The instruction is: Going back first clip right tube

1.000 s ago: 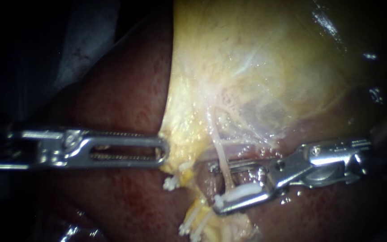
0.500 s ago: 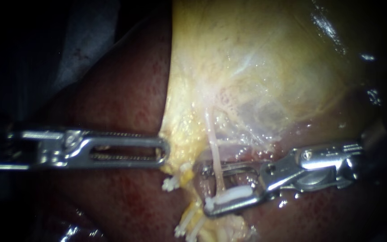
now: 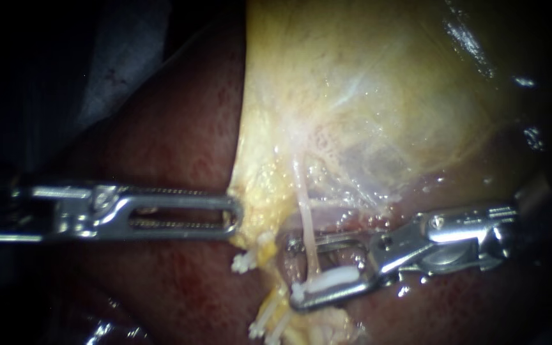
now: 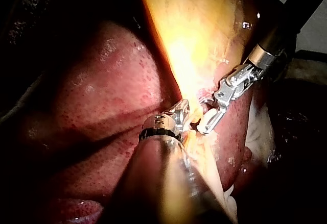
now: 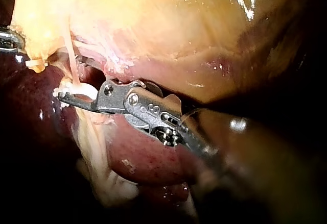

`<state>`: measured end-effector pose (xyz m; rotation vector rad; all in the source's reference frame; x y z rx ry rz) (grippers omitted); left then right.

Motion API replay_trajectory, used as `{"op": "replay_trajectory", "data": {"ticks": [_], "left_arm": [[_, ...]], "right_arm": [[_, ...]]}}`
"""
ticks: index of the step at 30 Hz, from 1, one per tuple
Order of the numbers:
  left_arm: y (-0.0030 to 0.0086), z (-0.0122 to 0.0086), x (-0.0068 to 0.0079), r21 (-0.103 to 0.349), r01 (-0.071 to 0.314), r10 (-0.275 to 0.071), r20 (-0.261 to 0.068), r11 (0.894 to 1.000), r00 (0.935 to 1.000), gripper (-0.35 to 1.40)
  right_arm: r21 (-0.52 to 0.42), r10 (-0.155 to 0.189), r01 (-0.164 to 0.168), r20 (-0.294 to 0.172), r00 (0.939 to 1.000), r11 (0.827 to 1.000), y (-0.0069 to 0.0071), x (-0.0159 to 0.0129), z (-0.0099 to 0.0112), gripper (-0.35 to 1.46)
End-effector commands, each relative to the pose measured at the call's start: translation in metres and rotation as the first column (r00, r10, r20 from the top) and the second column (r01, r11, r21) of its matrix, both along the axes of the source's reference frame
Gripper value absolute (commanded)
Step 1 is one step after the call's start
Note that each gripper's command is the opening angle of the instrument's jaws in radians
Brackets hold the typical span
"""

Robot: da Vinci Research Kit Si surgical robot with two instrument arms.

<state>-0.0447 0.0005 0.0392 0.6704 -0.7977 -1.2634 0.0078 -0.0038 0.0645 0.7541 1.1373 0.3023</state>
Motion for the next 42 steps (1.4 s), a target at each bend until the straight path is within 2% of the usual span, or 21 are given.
{"op": "replay_trajectory", "data": {"ticks": [1,12,19,28,42], "left_arm": [[0.0000,0.0000,0.0000,0.000,0.000,0.000,0.000,1.000,1.0000,-0.35],[0.0001,0.0001,0.0001,0.000,-0.001,0.001,0.000,1.000,1.0000,-0.35],[0.0001,0.0003,0.0000,-0.001,-0.001,0.001,0.000,1.000,1.0000,-0.35],[0.0000,0.0004,-0.0001,0.000,-0.002,0.002,0.001,1.000,1.0000,-0.35],[0.0000,0.0003,-0.0001,0.000,-0.002,0.002,0.001,1.000,1.0000,-0.35]], "right_arm": [[-0.001,-0.001,0.001,0.000,1.0000,1.000,0.0000,0.0000,0.0000,0.55],[0.008,-0.008,0.008,-0.005,1.0000,1.000,0.0008,-0.0021,-0.0009,0.55],[0.010,-0.008,0.008,-0.005,1.0000,1.000,0.0008,-0.0021,-0.0014,0.56],[0.009,-0.004,0.004,-0.002,1.0000,1.000,0.0004,-0.0003,-0.0016,0.57],[0.011,-0.006,0.006,-0.004,1.0000,1.000,0.0005,-0.0011,-0.0018,0.57]]}}
